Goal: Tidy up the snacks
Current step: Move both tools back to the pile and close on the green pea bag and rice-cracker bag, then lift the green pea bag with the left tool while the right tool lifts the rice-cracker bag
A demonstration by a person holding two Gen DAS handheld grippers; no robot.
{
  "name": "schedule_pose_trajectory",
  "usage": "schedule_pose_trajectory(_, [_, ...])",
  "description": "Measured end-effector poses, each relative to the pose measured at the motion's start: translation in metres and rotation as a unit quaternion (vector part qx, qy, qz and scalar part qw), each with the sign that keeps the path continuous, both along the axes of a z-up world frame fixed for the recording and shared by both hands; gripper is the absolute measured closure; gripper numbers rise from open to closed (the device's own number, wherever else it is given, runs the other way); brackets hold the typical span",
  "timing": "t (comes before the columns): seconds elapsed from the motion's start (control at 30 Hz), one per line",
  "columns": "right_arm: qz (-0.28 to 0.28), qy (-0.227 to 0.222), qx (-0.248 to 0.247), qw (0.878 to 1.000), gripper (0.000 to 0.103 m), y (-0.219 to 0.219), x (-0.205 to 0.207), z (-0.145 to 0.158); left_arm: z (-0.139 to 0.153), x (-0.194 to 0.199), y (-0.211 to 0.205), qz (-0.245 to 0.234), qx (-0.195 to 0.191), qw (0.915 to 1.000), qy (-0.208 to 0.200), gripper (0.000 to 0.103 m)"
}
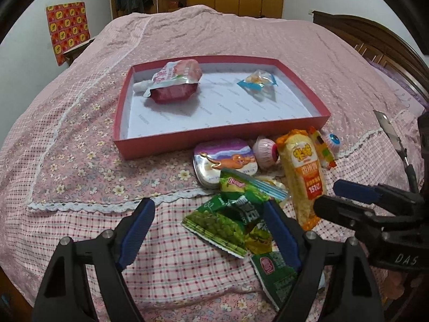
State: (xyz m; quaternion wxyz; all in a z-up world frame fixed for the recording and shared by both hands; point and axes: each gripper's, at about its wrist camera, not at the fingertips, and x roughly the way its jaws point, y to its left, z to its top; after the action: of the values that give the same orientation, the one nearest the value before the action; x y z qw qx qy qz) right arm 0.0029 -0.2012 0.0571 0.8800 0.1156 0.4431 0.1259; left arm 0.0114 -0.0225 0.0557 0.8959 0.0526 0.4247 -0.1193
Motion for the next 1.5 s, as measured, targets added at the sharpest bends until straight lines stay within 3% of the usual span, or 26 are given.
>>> schedule_pose_trajectory(0.33, [-0.005, 0.002, 0.007, 1.000, 0.041, 0.003, 0.005, -0.009, -0.012, 0.003, -0.012, -0.017, -0.002, 0.9998, -0.007, 0.027])
schedule_pose_trajectory(0.67, [-0.011, 0.003, 0.005, 1.000, 0.041, 0.008, 0.011, -0.017, -0.015, 0.001, -0.007, -0.018, -0.015, 0.9997, -0.006, 0.055])
schedule_pose_trajectory(1.13, [-0.021, -0.004, 0.003, 1.000, 0.048, 0.012, 0.014, -0.018, -0.011, -0.002, 0.007, -0.004, -0.039, 0.9992, -0.006, 0.058])
schedule_pose_trajectory(1.27, [-0.025, -0.005, -0.004, 1.000, 0.064, 0.012, 0.017, -0.019, -0.010, -0.002, 0.010, 0.002, -0.043, 0.9991, -0.006, 0.058])
schedule_pose_trajectory(1.5, [-0.014, -0.009, 0.004, 1.000, 0.066, 0.014, 0.010, -0.016, -0.005, -0.006, 0.013, 0.012, -0.042, 0.9990, -0.008, 0.058])
